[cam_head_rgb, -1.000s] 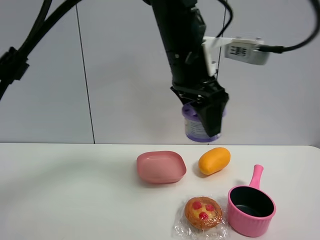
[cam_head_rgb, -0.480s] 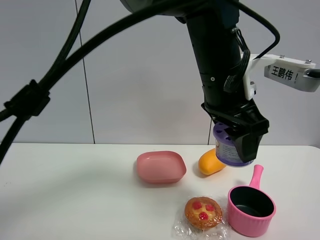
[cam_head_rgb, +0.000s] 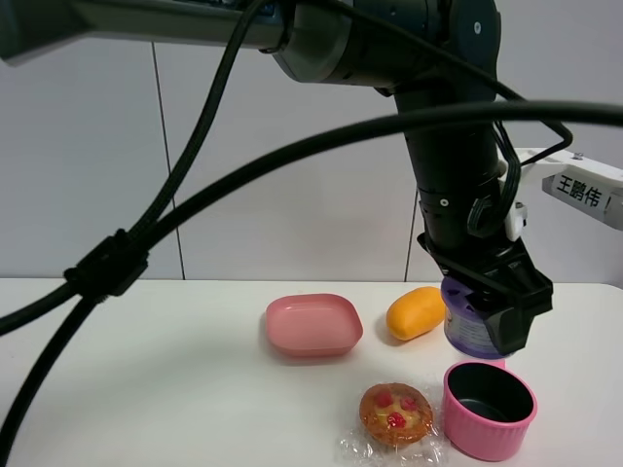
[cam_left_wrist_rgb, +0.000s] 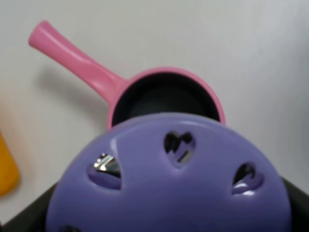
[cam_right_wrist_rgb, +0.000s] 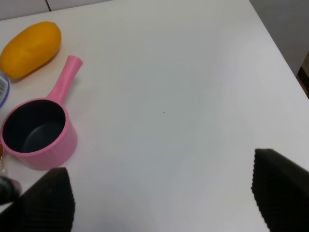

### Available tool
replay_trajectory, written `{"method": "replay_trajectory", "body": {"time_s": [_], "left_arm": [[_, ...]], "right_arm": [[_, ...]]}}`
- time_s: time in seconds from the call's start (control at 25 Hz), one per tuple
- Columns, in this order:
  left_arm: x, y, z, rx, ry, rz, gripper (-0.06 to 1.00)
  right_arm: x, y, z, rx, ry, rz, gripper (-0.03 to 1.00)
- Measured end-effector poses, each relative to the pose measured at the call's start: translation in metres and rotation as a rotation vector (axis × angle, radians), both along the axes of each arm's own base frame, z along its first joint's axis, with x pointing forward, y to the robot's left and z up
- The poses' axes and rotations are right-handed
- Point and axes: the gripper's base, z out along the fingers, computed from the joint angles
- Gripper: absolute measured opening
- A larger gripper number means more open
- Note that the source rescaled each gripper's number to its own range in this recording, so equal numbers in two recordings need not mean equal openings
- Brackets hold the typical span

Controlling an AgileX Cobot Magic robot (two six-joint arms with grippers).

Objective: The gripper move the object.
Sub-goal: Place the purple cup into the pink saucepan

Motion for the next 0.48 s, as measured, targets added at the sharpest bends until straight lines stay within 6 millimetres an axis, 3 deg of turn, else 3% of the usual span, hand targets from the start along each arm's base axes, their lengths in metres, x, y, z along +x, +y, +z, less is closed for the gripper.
{"method": "replay_trajectory", "body": {"time_s": [0.2, 0.48], "left_arm": [[0.004, -0.006, -0.012, -0.020, -0.013, 0.006, 0.00], [0.007, -0.011, -0.049, 0.034, 0.019, 0.005, 0.00]], "right_arm": [[0.000, 0.000, 0.000, 0.000, 0.000, 0.000, 1.00], [0.000, 0.000, 0.000, 0.000, 0.000, 0.000, 1.00]]}}
